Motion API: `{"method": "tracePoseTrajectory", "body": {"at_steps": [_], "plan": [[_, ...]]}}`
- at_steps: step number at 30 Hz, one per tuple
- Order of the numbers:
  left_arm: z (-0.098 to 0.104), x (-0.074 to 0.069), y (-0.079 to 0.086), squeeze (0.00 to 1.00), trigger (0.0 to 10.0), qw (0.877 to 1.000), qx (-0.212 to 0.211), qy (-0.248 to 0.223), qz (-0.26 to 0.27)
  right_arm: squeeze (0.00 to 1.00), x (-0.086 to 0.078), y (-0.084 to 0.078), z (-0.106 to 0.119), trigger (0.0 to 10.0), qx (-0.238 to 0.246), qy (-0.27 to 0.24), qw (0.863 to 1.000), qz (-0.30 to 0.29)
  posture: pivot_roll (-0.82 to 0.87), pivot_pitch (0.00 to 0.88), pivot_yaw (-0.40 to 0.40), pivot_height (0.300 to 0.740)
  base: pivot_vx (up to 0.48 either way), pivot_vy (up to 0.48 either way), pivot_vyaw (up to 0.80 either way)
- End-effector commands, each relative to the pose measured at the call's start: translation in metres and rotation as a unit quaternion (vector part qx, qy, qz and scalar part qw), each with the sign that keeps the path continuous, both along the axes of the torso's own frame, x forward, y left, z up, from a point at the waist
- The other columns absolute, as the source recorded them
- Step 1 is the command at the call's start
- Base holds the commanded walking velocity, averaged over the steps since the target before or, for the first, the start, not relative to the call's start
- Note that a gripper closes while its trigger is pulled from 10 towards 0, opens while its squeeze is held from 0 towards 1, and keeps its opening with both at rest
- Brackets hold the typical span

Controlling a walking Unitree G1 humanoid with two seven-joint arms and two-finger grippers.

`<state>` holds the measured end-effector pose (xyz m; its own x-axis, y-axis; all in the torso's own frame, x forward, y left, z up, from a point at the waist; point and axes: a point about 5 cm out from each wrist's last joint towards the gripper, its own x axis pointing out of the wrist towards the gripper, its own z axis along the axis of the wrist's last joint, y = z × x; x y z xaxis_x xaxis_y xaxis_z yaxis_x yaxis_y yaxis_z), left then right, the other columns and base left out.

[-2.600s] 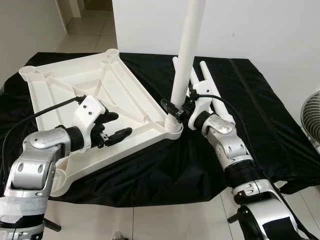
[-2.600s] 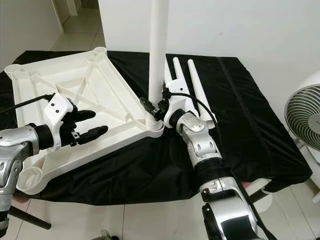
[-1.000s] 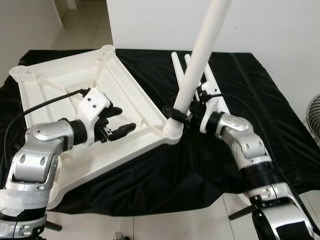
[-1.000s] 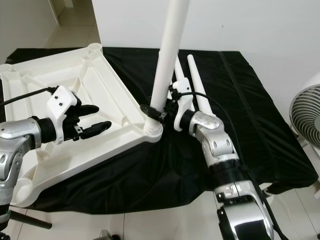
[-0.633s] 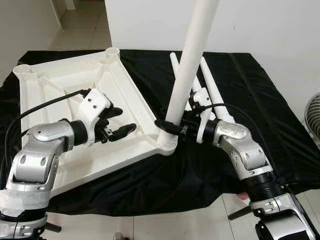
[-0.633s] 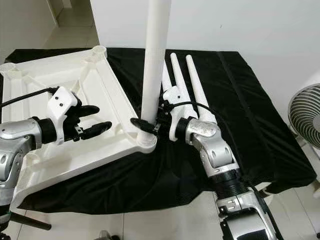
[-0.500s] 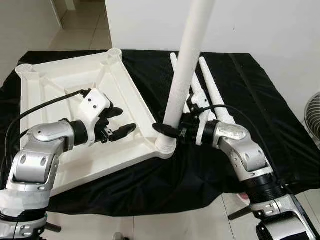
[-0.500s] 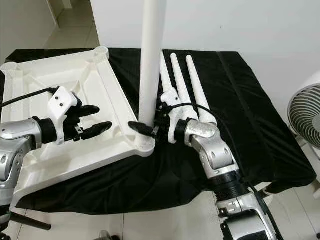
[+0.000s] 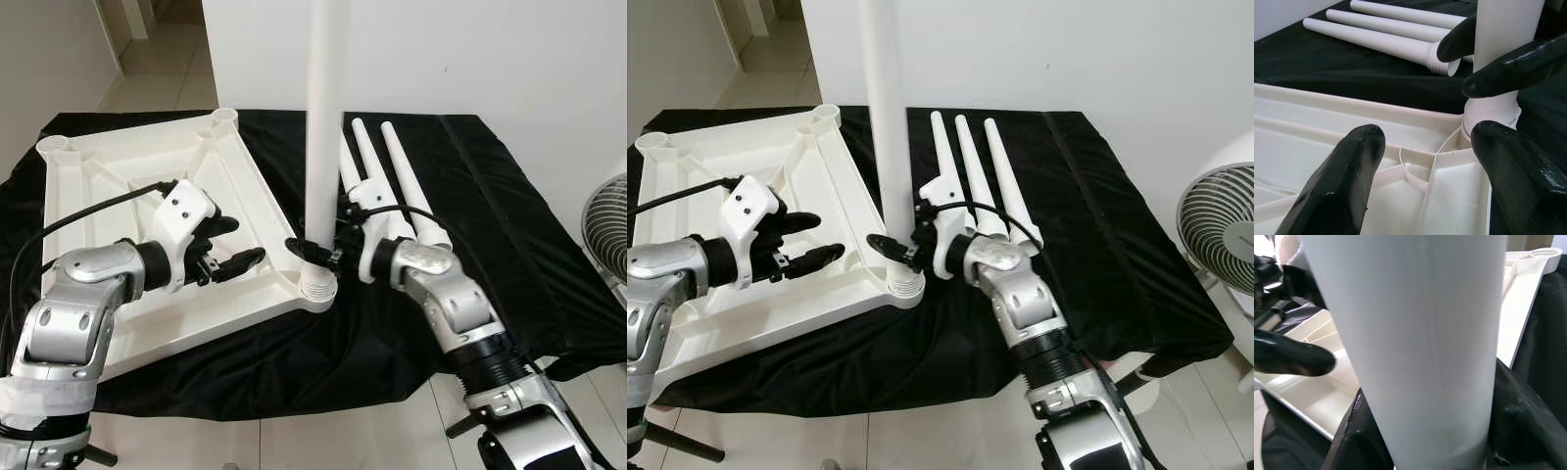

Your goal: Building children table

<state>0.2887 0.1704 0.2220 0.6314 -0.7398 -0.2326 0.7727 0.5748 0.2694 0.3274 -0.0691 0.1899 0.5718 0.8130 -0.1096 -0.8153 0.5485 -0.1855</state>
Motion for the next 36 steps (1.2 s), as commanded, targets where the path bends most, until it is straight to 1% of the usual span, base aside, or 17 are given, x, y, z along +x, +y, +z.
{"method": "tracePoseTrajectory", "body": {"at_steps": [1,2,3,5,8,10,12,21,25,26,28,30,31,32,33,34,36], "plan": [[0.001,0.001,0.012,0.0,10.0,0.997,0.003,-0.019,0.069,0.0,-0.005,-0.019,-0.063,10.0,-0.088,0.098,0.989,-0.07,0.05,0.117,0.015,0.74,0.0,0.0,0.0],[0.001,0.001,0.012,0.0,10.0,0.997,0.003,-0.019,0.069,0.0,-0.005,-0.019,-0.063,10.0,-0.088,0.098,0.989,-0.07,0.05,0.117,0.015,0.74,0.0,0.0,0.0],[0.0,0.0,0.014,0.0,10.0,0.997,0.005,-0.018,0.071,0.0,-0.009,-0.018,-0.063,10.0,-0.073,0.098,0.99,-0.071,0.05,0.12,0.012,0.74,0.0,0.0,0.0],[0.0,0.0,0.014,0.0,10.0,0.997,0.005,-0.018,0.071,0.0,-0.009,-0.018,-0.063,10.0,-0.073,0.098,0.99,-0.071,0.05,0.12,0.012,0.74,0.0,0.0,0.0],[0.001,-0.003,0.015,0.0,10.0,0.997,0.007,-0.017,0.073,0.0,-0.015,-0.022,-0.065,10.0,-0.043,0.094,0.991,-0.089,0.05,0.128,0.015,0.74,0.0,0.0,0.0],[0.001,-0.003,0.015,0.0,10.0,0.997,0.007,-0.017,0.073,0.0,-0.018,-0.024,-0.065,10.0,-0.032,0.089,0.992,-0.087,0.05,0.128,0.015,0.74,0.0,0.0,0.0],[0.001,-0.002,0.014,0.0,10.0,0.997,0.007,-0.016,0.071,0.0,-0.029,-0.03,-0.064,10.0,-0.006,0.086,0.995,-0.06,0.05,0.129,0.018,0.74,0.0,0.0,0.0],[0.003,0.001,0.012,0.0,10.0,0.998,0.008,-0.016,0.068,0.0,-0.04,-0.044,-0.069,10.0,-0.005,0.087,0.995,-0.045,0.04,0.134,0.031,0.74,0.0,0.0,0.0],[0.003,0.002,0.012,0.0,10.0,0.998,0.008,-0.016,0.067,0.0,-0.042,-0.045,-0.068,10.0,-0.004,0.083,0.996,-0.035,0.04,0.134,0.031,0.74,0.0,0.0,0.0],[0.003,0.003,0.012,0.0,10.0,0.998,0.008,-0.016,0.067,0.0,-0.045,-0.044,-0.067,10.0,0.0,0.089,0.996,-0.012,0.04,0.133,0.033,0.74,0.0,0.0,0.0],[0.003,0.003,0.012,0.0,10.0,0.998,0.008,-0.016,0.067,0.0,-0.045,-0.044,-0.067,10.0,0.0,0.089,0.996,-0.012,0.04,0.133,0.033,0.74,0.0,0.0,0.0],[0.004,0.003,0.012,0.0,10.0,0.998,0.008,-0.017,0.066,0.0,-0.049,-0.044,-0.068,10.0,0.001,0.101,0.995,0.024,0.04,0.133,0.034,0.74,0.0,0.0,0.0],[0.004,0.003,0.012,0.0,10.0,0.998,0.008,-0.017,0.066,0.0,-0.049,-0.044,-0.068,10.0,0.001,0.101,0.995,0.024,0.04,0.133,0.034,0.74,0.0,0.0,0.0],[0.005,0.004,0.013,0.0,10.0,0.998,0.008,-0.017,0.067,0.0,-0.052,-0.045,-0.069,10.0,-0.005,0.107,0.993,0.05,0.04,0.133,0.035,0.74,0.0,0.0,0.0],[0.005,0.004,0.013,0.0,10.0,0.998,0.008,-0.017,0.067,0.0,-0.052,-0.045,-0.069,10.0,-0.005,0.107,0.993,0.05,0.04,0.133,0.035,0.74,0.0,0.0,0.0],[0.005,0.004,0.013,0.0,10.0,0.998,0.008,-0.017,0.067,0.0,-0.055,-0.047,-0.069,10.0,-0.014,0.112,0.991,0.075,0.04,0.133,0.035,0.74,0.0,0.0,0.0],[0.005,0.004,0.013,0.0,10.0,0.998,0.009,-0.017,0.068,0.0,-0.057,-0.049,-0.07,10.0,-0.022,0.114,0.989,0.091,0.05,0.133,0.037,0.74,0.0,0.0,0.0]]}}
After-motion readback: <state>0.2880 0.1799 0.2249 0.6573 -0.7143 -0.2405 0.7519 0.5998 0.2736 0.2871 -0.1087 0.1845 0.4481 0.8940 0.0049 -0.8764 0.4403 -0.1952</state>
